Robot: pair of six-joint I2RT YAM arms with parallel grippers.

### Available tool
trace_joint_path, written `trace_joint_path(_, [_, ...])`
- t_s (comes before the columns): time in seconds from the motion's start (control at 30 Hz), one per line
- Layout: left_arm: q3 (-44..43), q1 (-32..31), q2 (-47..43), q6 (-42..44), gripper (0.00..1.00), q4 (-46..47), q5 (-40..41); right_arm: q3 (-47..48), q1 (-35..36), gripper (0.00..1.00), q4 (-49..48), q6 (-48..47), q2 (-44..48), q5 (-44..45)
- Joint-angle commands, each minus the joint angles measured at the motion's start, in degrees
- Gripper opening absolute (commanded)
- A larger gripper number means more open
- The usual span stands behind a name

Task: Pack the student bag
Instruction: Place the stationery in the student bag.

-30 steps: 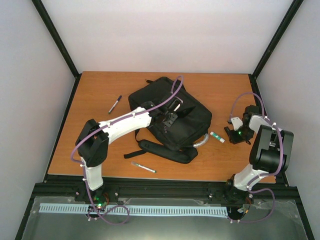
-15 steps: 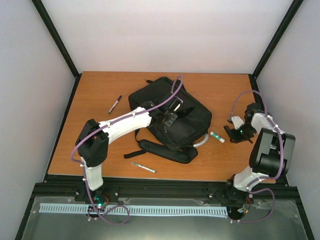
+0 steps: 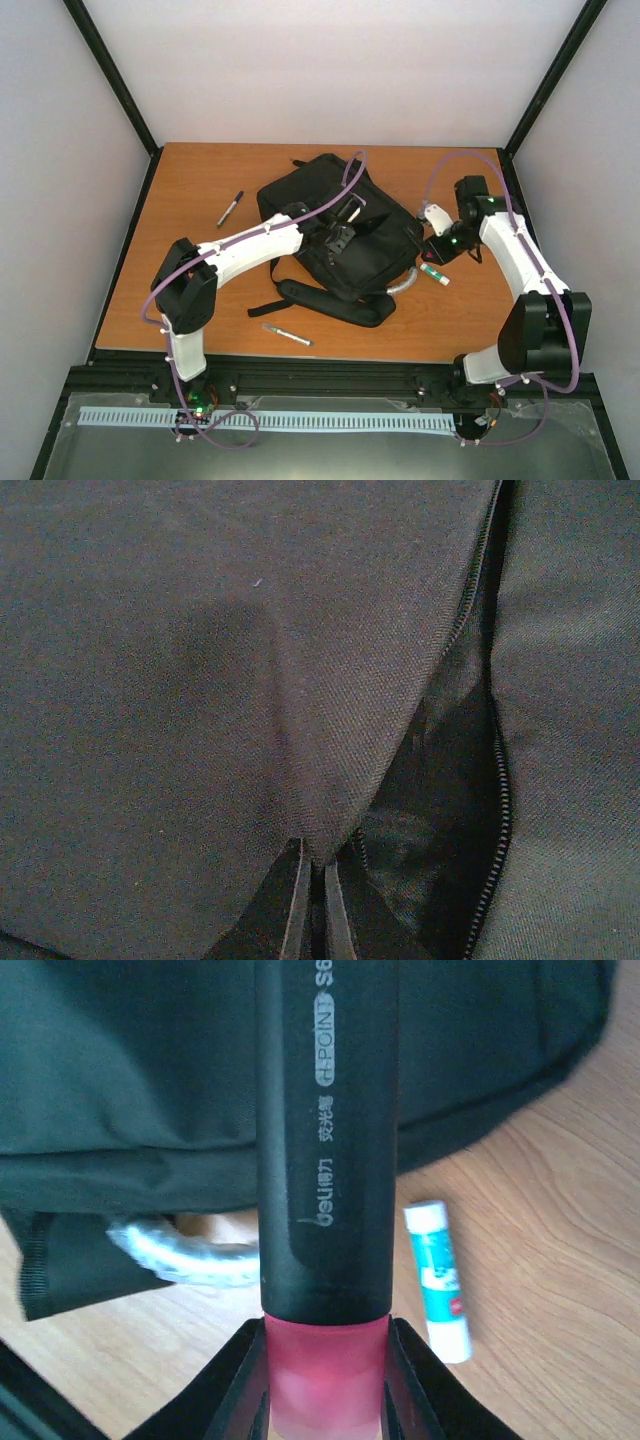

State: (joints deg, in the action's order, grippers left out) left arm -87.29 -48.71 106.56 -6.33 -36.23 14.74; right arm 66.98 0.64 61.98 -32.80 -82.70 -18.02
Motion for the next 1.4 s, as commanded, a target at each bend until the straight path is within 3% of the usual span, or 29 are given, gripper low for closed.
trace_joint_path(0.0, [-2.8, -1.1, -0.5, -1.1, 0.01, 1.2, -2.5, 3.6, 5.0, 0.10, 4.8, 3.4, -2.1, -2.0])
trace_joint_path(0.7, [-2.5, -1.1, -1.5, -1.0, 0.01, 1.5, -2.7, 23.8, 17.1, 0.10, 4.8, 11.8, -26.9, -2.0])
trace_joint_path(0.77, [-2.5, -1.1, -1.4, -0.9, 0.01, 1.5, -2.6, 24.5, 17.6, 0.10, 4.0, 12.1, -27.1, -2.7])
trace_joint_path(0.9, [-2.5, -1.1, -1.0, -0.2, 0.01, 1.4, -2.1, 23.7, 17.6, 0.40, 1.3, 13.1, -24.9, -0.9])
trace_joint_path(1.07, [-5.7, -1.1, -0.2, 1.1, 0.01, -3.0, -0.1, 20.1, 15.8, 0.51, 0.6, 12.0, -19.1, 0.2])
trace_joint_path(1.2, [-6.7, -1.1, -1.6, -0.7, 0.01, -4.0, -2.9, 16.1, 13.7, 0.52, -0.5, 10.8, -15.7, -1.1])
trace_joint_path(1.37, [-1.6, -1.1, -6.4, -5.4, 0.01, 1.4, -7.0, 12.6, 12.0, 0.40, -0.5, 10.5, -13.1, -4.0])
